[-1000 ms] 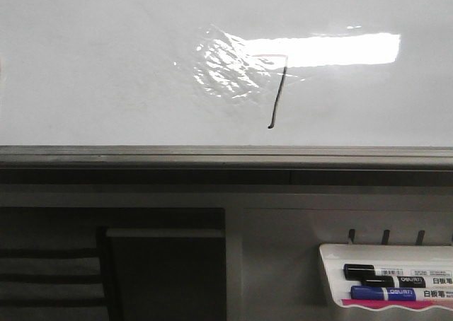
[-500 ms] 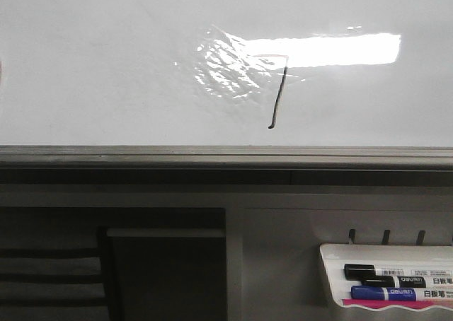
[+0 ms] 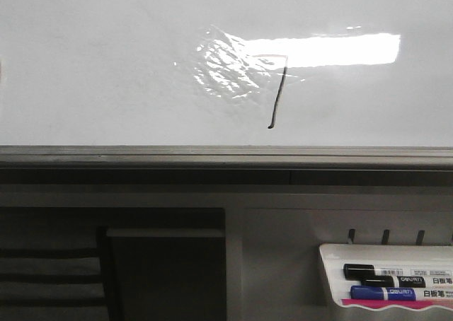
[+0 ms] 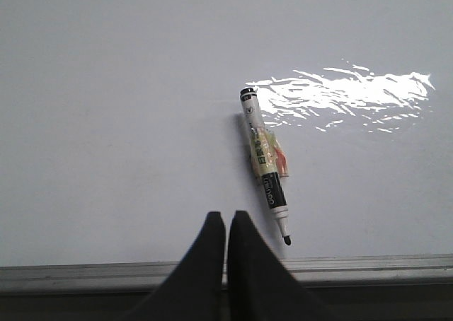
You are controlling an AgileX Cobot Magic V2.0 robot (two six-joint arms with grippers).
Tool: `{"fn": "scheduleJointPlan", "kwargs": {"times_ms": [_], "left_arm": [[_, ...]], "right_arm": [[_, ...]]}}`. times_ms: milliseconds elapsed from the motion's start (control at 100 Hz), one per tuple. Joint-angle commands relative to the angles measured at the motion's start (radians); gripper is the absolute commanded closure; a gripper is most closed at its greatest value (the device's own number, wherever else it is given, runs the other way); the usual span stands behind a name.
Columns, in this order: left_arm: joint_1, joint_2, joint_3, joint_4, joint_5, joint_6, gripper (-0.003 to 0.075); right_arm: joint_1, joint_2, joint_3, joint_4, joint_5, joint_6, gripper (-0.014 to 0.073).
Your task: Write number 7 on whiteboard
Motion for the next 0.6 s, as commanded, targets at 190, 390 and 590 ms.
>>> {"fn": "scheduleJointPlan", "kwargs": {"times_ms": [190,390,590], "left_arm": [[0.001,-0.031,0.034,0.001,-0.072,-0.01,0.0741],[0.001,-0.031,0.034,0.001,-0.072,-0.01,0.0741],[0.001,-0.031,0.034,0.001,-0.072,-0.01,0.0741]], "right_arm": [[-0.007,0.004,-0.023,-0.011,-0.075,-0.002,0.0665],[-0.007,0.004,-0.023,-0.011,-0.075,-0.002,0.0665],[-0.017,-0.036,-0.005,-0.015,-0.075,-0.002,0.0665]]}}
